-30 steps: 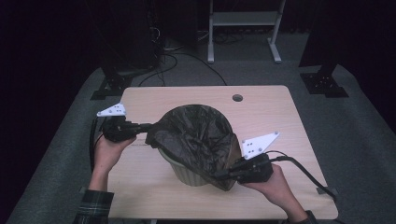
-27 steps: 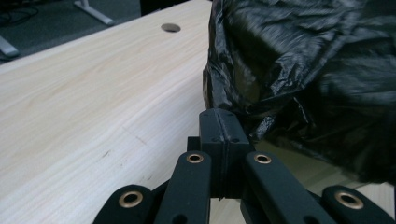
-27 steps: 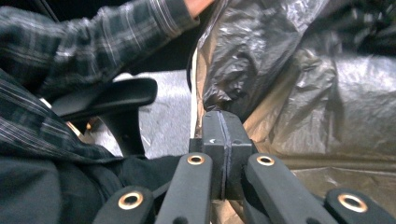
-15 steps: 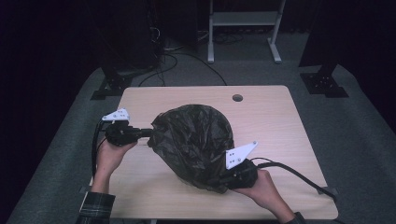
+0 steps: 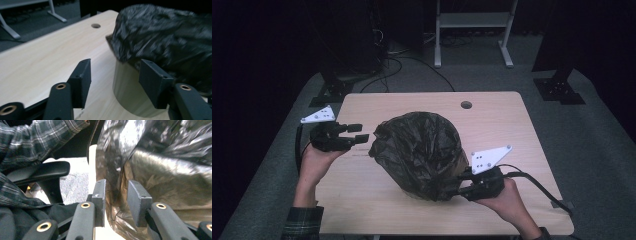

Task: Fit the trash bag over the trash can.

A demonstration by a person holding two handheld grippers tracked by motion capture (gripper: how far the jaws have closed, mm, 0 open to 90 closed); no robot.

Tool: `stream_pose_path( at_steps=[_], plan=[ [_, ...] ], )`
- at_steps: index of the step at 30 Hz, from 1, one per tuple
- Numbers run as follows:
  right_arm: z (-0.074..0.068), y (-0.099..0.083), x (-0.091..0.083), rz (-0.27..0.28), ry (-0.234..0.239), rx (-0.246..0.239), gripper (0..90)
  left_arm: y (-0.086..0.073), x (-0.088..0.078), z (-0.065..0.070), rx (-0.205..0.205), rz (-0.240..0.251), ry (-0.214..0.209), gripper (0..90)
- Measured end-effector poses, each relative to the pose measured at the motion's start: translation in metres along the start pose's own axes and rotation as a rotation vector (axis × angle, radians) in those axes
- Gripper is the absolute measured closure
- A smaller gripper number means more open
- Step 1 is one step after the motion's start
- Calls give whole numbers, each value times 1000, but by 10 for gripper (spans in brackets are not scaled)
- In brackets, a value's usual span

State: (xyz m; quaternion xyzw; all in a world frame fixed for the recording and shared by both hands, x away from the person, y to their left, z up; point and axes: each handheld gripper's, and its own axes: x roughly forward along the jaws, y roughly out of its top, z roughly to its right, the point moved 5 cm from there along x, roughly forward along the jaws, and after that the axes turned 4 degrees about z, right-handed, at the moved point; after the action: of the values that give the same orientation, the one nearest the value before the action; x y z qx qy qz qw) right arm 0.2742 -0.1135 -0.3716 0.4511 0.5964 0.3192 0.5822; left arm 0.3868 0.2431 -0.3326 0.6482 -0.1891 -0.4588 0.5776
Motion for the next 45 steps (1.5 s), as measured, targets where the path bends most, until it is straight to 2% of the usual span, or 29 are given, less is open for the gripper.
stream_pose_path(
  at_steps=[5, 9, 14, 16, 17, 19, 23, 27, 29, 37, 41, 45],
  plan=[
    [0, 7, -11, 40, -6, 0, 664, 23, -1, 8, 34, 27, -26, 376],
    [0, 9, -15, 50, -13, 0, 664, 37, 8, 17, 61, 32, -61, 373],
    [2, 11, -17, 56, -21, -3, 664, 42, 27, 27, 90, -1, -106, 387],
    [2, 11, -18, 56, -25, -6, 665, 42, 30, 29, 95, -10, -111, 391],
    [3, 12, -19, 57, -26, -6, 665, 41, 34, 30, 100, -18, -122, 403],
    [3, 12, -20, 62, -29, -5, 668, 39, 40, 32, 108, -48, -146, 508],
    [5, 14, -22, 72, -33, -7, 676, 36, 39, 35, 125, -73, -174, 889],
    [6, 15, -22, 83, -31, -3, 686, 33, 32, 35, 121, -89, -162, 900],
    [6, 15, -21, 88, -30, -3, 689, 29, 25, 35, 112, -79, -160, 900],
    [2, 16, -17, 94, -14, -3, 689, 3, 6, 37, 74, -91, -165, 900],
    [-7, 20, -1, 86, 30, -4, 613, -8, 5, 36, 62, -101, -169, 900],
    [-14, 21, 17, 68, 43, -14, 597, -16, 8, 37, 53, -124, -173, 900]
  ],
)
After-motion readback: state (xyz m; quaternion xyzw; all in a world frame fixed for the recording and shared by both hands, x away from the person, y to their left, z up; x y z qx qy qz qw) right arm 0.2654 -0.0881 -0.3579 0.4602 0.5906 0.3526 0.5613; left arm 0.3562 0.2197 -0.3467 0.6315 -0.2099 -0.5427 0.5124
